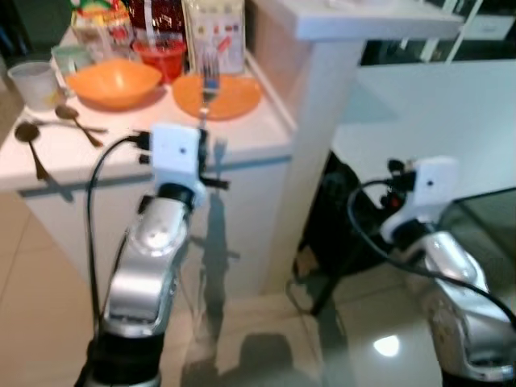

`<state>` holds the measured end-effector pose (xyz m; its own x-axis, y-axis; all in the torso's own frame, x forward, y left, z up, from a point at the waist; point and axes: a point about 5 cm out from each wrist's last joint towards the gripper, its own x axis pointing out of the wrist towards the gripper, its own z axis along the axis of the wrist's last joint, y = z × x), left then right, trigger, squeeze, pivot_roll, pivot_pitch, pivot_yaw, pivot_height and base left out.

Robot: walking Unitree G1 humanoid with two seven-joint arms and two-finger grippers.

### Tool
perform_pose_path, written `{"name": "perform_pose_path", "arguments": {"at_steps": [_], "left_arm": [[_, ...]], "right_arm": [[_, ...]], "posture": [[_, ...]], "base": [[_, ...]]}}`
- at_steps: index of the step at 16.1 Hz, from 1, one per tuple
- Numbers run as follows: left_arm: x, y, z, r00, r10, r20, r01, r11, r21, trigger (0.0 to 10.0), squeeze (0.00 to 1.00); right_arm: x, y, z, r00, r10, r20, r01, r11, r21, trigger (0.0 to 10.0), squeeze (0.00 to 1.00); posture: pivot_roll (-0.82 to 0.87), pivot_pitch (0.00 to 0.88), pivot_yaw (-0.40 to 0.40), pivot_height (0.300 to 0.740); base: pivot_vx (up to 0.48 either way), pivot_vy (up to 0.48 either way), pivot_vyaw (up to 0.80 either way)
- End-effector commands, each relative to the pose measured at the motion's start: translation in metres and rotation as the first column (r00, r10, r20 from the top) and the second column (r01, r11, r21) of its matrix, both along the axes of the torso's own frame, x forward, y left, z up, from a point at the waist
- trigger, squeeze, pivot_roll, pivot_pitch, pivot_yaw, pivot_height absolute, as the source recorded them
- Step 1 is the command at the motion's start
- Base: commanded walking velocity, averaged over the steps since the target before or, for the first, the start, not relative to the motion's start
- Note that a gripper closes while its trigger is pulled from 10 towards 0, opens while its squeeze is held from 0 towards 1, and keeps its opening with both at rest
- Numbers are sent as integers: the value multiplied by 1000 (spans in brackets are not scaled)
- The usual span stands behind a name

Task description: Setting the table

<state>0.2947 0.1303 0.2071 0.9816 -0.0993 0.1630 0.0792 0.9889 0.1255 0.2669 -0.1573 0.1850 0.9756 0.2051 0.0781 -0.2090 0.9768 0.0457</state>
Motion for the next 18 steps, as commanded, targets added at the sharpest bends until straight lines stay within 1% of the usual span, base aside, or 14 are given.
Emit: {"name": "perform_pose_path", "arguments": {"at_steps": [1, 3, 9, 18], "left_arm": [[2, -9, 3, 999, -29, 18, 29, 1000, 6, 10000, 0], [2, -13, 3, 999, -42, 20, 42, 999, 12, 10000, 0], [5, -15, 3, 998, -52, 21, 52, 998, 19, 10000, 0], [6, -16, 2, 998, -54, 21, 53, 998, 17, 10000, 0]], "right_arm": [[3, -5, 1, 1000, -24, 4, 24, 1000, -8, 10000, 0], [1, -7, -1, 1000, -31, 0, 31, 999, -10, 10000, 0], [0, -9, -3, 999, -49, -6, 49, 999, -5, 10000, 0], [1, -10, -3, 998, -56, -9, 56, 998, -7, 10000, 0]], "posture": [[13, 0, -16, 740], [9, 0, -5, 740], [2, 0, 7, 740], [-2, 0, 4, 740]], "base": [[0, -469, 0], [0, -469, 0], [0, -468, 0], [0, -469, 0]]}}
